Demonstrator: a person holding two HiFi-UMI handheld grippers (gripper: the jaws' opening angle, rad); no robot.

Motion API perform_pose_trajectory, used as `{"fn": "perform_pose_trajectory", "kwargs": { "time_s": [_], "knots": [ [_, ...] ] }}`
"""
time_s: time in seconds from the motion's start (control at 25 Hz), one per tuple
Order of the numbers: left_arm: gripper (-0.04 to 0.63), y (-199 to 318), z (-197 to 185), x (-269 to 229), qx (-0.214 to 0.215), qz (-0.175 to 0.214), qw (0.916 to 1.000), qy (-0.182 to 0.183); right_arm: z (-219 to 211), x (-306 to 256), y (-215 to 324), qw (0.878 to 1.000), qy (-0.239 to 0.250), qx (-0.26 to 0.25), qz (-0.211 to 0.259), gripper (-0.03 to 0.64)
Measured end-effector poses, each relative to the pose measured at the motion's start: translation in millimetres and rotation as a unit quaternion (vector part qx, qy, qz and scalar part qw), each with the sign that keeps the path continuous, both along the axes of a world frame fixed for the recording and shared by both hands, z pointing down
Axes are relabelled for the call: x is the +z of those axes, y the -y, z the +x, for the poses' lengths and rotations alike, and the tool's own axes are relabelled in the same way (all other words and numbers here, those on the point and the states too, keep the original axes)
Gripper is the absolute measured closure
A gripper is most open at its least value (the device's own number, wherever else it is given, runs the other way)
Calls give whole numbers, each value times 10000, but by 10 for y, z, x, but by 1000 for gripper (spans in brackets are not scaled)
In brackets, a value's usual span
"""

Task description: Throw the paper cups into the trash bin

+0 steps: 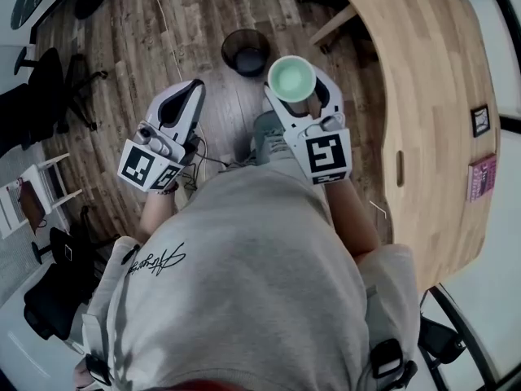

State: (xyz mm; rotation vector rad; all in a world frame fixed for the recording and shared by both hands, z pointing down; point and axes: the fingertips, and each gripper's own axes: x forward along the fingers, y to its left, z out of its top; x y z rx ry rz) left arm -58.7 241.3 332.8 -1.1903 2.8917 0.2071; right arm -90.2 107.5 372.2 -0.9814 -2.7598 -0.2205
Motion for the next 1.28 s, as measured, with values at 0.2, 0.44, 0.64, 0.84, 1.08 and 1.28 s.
{"fn": "perform_pose_trajectory", "kwargs": {
  "time_s": [0.2,0.44,0.64,0.84,1.08,1.28],
  "knots": [
    [592,-113,-121,25,-151,-12,9999,-5,-99,73,-168,9996,-137,-233,31,330],
    [592,-239,-313,72,-380,-11,9993,-38,-308,160,-331,9988,-210,-453,6,330],
    [592,-359,-476,154,-521,14,9985,-185,-489,199,-493,9975,-280,-644,52,330],
    [592,-484,-595,211,-665,67,9973,-299,-651,246,-657,9960,-401,-792,73,330],
    [592,-640,-812,267,-827,81,9959,-366,-895,283,-858,9939,-445,-1004,75,330],
    [592,-689,-948,292,-935,81,9949,-371,-1065,356,-923,9922,-509,-1134,70,330]
  ]
}}
